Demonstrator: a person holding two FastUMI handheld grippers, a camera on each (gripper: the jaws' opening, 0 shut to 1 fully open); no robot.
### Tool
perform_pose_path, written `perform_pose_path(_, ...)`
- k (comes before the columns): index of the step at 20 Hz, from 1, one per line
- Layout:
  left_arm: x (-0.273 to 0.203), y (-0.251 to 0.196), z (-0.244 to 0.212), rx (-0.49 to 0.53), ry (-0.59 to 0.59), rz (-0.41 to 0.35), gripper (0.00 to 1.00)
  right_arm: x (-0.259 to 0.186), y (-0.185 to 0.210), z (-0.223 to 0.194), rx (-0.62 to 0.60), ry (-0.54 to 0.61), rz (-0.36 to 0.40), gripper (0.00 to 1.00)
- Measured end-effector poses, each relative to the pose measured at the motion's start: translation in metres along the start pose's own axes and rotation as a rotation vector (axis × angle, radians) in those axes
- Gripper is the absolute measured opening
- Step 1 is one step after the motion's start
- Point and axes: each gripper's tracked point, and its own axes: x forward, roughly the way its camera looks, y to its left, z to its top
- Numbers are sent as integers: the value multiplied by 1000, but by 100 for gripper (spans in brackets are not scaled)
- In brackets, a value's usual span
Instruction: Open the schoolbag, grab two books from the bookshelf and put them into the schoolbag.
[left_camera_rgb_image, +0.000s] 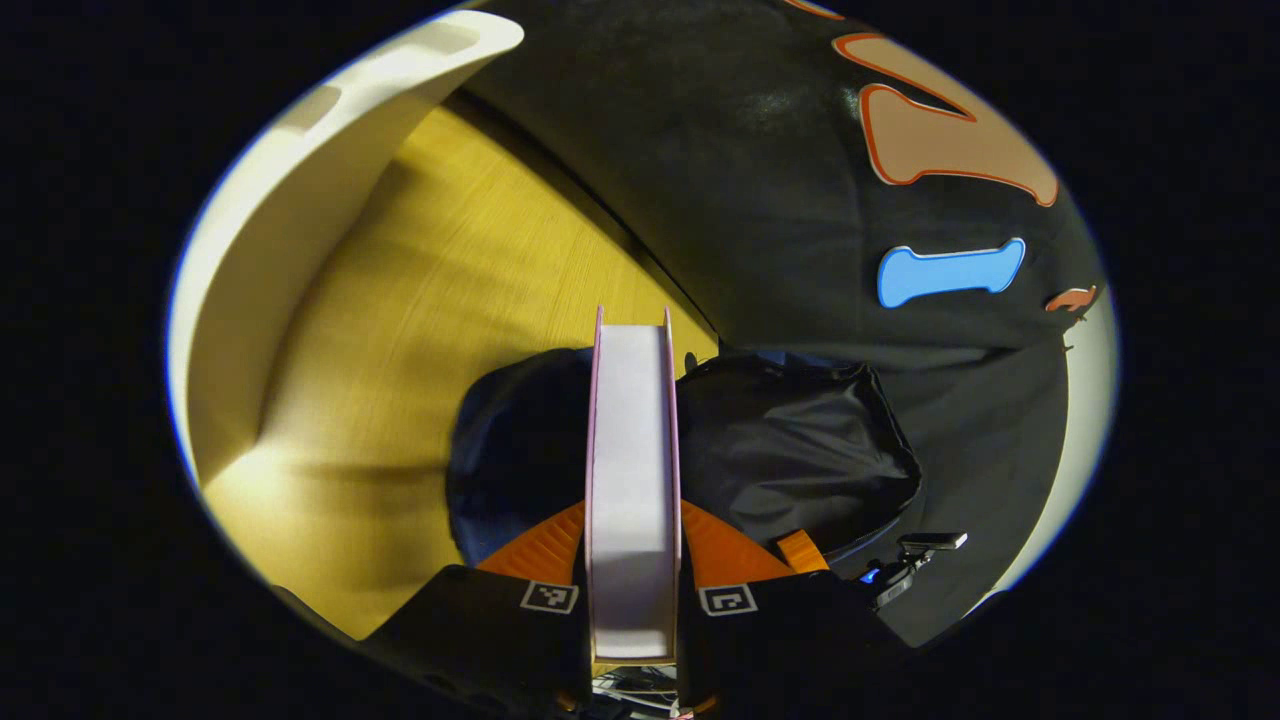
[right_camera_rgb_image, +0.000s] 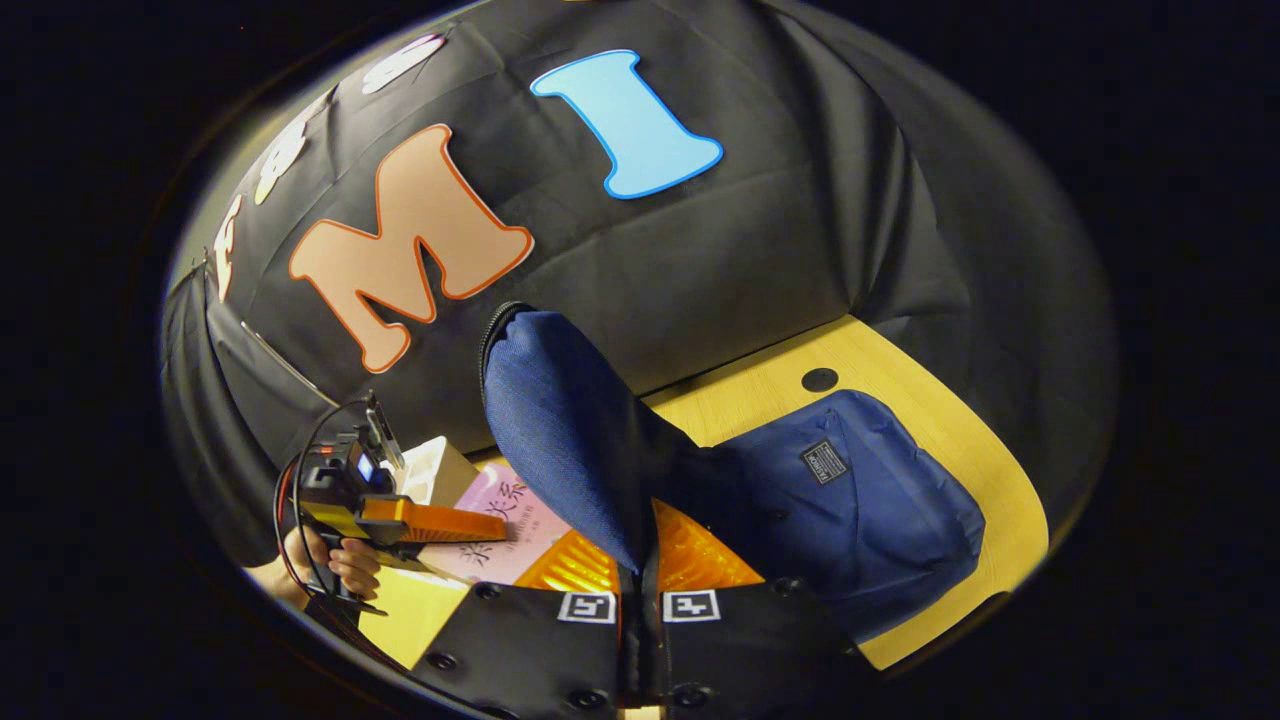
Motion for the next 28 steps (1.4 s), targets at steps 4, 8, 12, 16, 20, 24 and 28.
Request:
perform_pose_path(4, 23, -6, -14, -24, 4, -28, 29, -3, 3, 0, -10, -9, 25, 3)
perform_pose_path(8, 51, -16, -26, -57, -2, -74, 31, -5, 5, 5, -6, -19, 41, 4)
perform_pose_path(12, 71, -22, -38, -101, -6, -110, 30, -7, 3, 10, -4, -26, 56, 3)
perform_pose_path(16, 94, -24, -48, -163, -16, -143, 30, -8, 2, 12, 6, -31, 74, 4)
perform_pose_path(20, 108, -27, -51, -234, -27, -172, 29, -7, 2, 10, 6, -28, 81, 3)
perform_pose_path(24, 110, -24, -53, -269, -28, -183, 30, -6, 0, 10, 11, -28, 78, 3)
perform_pose_path(28, 110, -22, -53, -263, -21, -174, 30, -5, 1, 9, 11, -26, 78, 3)
